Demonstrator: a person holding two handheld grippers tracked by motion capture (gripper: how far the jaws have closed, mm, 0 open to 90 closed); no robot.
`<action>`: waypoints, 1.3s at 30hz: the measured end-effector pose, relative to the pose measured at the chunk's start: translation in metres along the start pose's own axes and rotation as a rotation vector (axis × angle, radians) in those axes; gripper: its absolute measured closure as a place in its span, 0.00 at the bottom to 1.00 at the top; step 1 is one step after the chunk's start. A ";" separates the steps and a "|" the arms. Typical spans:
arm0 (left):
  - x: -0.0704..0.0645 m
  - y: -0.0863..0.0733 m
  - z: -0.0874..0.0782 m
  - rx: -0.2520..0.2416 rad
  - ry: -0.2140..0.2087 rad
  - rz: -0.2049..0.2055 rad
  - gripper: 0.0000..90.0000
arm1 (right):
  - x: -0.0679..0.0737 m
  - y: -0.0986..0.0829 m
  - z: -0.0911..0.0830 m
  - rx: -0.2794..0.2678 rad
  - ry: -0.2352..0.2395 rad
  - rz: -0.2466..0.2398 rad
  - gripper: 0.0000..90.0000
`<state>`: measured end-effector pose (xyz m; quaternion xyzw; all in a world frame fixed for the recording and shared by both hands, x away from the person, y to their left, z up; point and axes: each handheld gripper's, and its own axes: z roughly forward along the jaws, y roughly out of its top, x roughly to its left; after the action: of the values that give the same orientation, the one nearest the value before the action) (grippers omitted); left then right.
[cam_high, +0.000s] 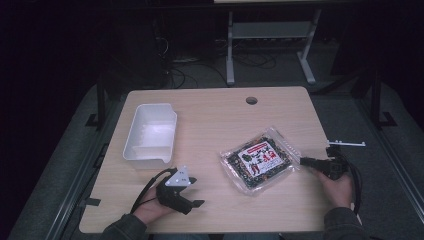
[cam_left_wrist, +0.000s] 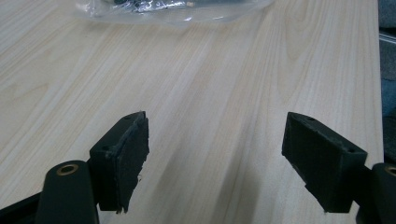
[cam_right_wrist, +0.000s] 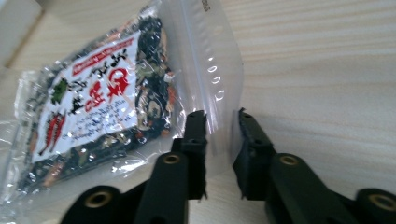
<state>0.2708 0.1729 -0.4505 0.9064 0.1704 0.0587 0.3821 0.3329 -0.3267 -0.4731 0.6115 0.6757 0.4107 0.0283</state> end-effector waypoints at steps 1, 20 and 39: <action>0.000 0.000 0.000 0.000 0.000 0.000 0.25 | 0.000 0.000 -0.001 -0.014 0.020 0.008 0.92; 0.009 0.004 -0.005 -0.048 0.024 -0.036 0.25 | 0.067 0.019 -0.018 -0.062 0.203 -0.258 0.99; 0.032 0.028 0.014 -0.096 0.006 -0.138 0.23 | 0.132 0.034 -0.056 -0.061 0.468 -0.496 0.99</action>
<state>0.3119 0.1568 -0.4416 0.8729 0.2307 0.0432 0.4278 0.2965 -0.2463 -0.3551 0.3166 0.7794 0.5406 -0.0100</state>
